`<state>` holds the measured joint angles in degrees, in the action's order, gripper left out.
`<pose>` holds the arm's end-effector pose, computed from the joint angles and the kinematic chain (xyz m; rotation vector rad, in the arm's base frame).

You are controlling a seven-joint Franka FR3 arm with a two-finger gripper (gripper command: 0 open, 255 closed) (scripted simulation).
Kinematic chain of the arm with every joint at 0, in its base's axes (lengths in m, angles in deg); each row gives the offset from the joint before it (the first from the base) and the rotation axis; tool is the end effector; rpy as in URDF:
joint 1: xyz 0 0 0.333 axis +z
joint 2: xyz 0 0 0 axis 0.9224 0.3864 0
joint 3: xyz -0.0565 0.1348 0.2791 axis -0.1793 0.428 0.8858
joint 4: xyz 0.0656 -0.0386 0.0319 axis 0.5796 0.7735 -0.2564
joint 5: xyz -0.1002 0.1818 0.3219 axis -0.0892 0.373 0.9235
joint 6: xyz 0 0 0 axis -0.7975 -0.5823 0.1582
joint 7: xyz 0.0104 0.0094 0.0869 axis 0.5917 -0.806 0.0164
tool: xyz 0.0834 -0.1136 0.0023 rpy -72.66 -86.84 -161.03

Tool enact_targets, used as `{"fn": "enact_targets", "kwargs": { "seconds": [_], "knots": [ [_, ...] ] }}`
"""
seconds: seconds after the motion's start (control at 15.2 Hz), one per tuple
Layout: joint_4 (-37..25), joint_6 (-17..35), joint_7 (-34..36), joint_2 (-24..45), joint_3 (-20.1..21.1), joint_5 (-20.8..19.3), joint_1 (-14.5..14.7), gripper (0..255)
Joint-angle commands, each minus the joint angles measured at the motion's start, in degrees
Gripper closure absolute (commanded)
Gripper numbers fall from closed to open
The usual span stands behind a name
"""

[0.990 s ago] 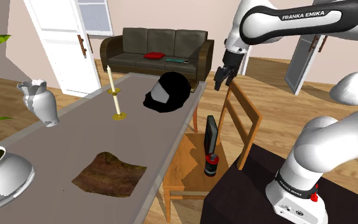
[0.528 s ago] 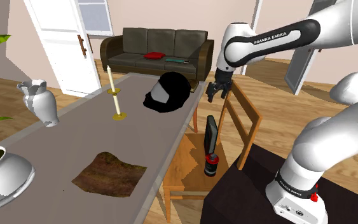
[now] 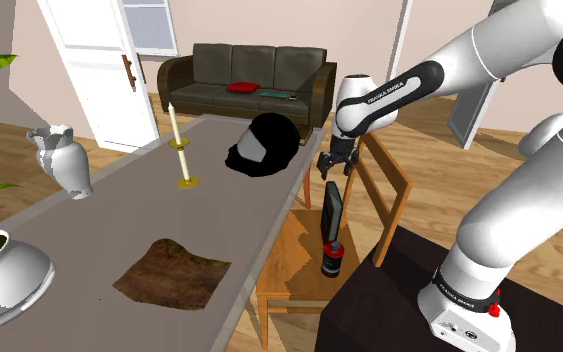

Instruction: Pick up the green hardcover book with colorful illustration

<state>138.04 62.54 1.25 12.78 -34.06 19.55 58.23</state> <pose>0.4297 -0.0707 0.3480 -3.0417 0.6518 -0.0846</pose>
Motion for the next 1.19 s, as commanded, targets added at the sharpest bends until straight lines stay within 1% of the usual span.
{"fn": "enact_targets", "kwargs": {
  "seconds": [0.0, 0.46, 0.92, 1.12],
  "knots": [
    [0.1, 2.9, 1.9, 3.5, -0.3, -0.3, -0.9, 0],
    [-1.6, 12.4, 8.9, 17.4, -1.5, -0.9, -3.0, 0],
    [-1.2, 18.1, 8.5, 22.7, -1.5, -0.3, -3.0, 0],
    [-1.2, 18.5, 8.5, 23.1, -1.4, -0.3, -3.0, 0]
  ]
}}
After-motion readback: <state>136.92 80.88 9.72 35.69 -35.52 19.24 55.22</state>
